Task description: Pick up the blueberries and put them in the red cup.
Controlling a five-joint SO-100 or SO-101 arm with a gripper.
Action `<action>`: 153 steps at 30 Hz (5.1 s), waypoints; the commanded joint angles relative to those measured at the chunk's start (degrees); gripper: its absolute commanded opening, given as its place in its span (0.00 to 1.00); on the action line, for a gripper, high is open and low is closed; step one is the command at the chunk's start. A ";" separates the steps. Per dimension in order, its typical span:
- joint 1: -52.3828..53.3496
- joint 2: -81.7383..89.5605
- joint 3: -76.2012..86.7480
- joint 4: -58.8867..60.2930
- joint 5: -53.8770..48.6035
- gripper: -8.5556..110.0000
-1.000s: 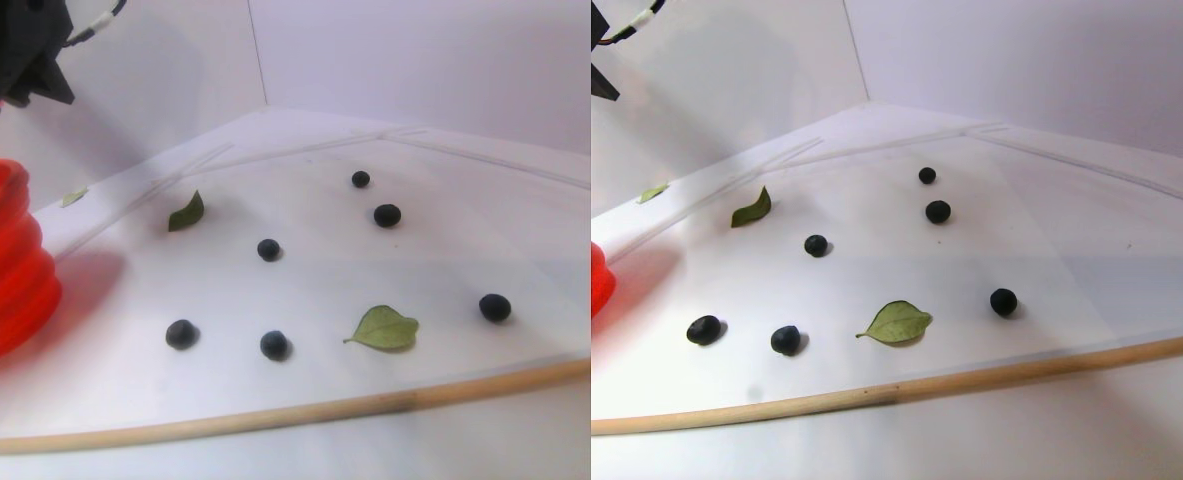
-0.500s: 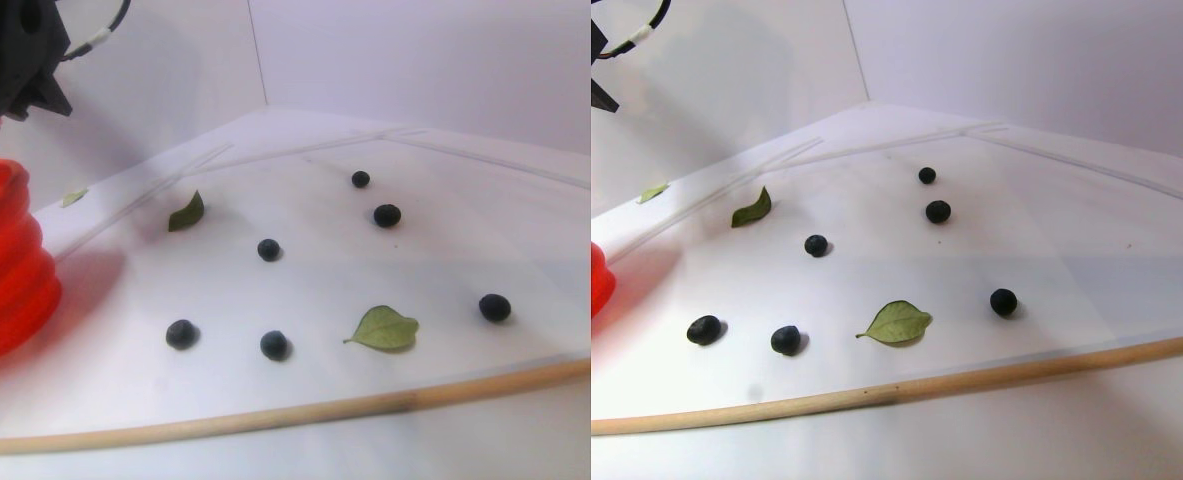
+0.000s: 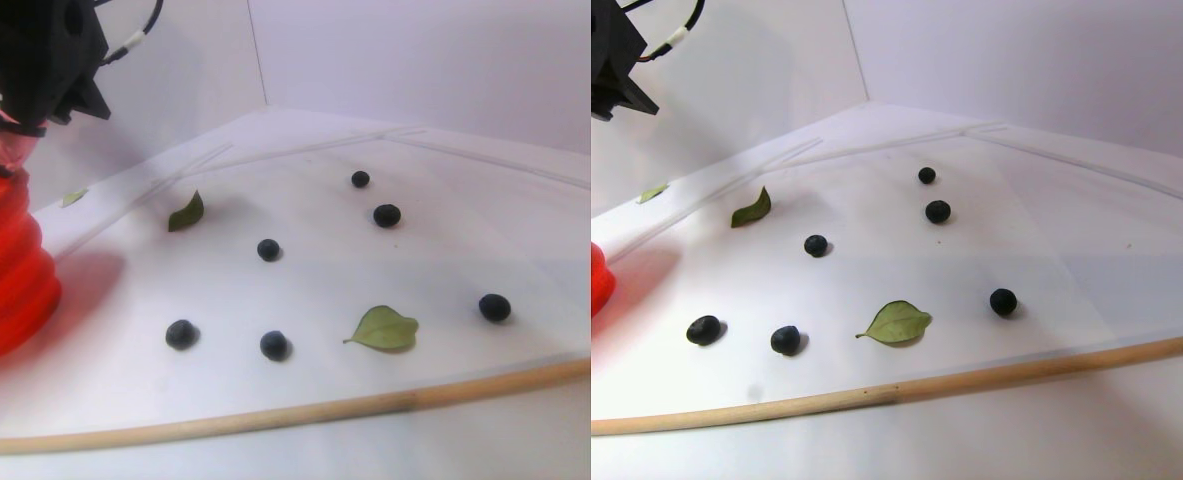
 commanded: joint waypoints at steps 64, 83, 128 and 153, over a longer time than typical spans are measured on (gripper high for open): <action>30.32 23.20 -2.55 16.70 -33.75 0.18; 40.34 27.95 0.70 18.37 -40.87 0.18; 59.77 24.96 9.14 -0.70 -41.40 0.20; 60.29 7.73 3.08 -15.64 -34.89 0.20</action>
